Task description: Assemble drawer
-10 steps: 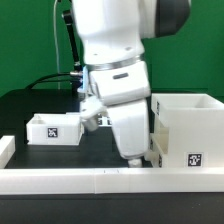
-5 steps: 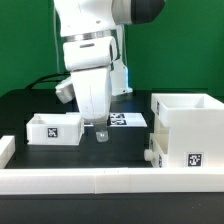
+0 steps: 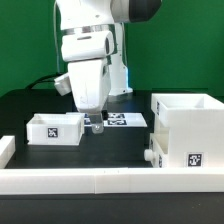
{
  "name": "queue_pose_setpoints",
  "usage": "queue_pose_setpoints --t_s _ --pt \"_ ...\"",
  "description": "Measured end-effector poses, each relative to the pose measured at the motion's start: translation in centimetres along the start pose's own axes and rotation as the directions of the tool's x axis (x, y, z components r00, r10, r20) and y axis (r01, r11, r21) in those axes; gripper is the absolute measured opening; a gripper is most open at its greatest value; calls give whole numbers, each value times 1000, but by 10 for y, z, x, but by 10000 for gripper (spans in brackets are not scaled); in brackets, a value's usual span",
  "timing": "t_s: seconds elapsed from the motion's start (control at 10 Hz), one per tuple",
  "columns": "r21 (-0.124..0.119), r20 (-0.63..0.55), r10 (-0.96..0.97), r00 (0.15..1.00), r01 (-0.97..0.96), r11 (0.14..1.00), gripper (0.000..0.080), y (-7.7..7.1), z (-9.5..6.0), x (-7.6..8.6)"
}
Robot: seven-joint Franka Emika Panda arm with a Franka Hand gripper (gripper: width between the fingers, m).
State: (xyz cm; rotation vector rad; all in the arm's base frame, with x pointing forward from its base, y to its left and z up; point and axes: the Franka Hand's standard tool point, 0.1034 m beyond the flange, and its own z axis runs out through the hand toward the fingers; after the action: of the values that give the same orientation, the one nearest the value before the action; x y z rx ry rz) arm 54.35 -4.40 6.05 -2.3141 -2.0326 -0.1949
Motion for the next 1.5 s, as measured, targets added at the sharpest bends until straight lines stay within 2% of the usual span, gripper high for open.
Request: queue_pose_setpoints --t_s 0.2,0.3,0.4,0.5,0.6,0.9,1.3,1.5 --pt "2 -3 121 993 -121 993 649 0 4 1" --pt "-16 -2 187 982 -187 982 649 -3 2 0" --pt "-20 -3 323 946 -323 946 649 -12 0 -2" --pt "-34 -7 439 898 -439 898 649 -18 0 -5" --pt "-29 -3 506 863 -506 862 649 -25 -1 -7" --pt "-27 -7 651 759 -651 759 649 -26 0 -6" --pt "-16 -21 817 576 -818 576 649 -26 -1 -5" --pt "-22 -24 917 397 -918 397 649 -38 -11 -18"
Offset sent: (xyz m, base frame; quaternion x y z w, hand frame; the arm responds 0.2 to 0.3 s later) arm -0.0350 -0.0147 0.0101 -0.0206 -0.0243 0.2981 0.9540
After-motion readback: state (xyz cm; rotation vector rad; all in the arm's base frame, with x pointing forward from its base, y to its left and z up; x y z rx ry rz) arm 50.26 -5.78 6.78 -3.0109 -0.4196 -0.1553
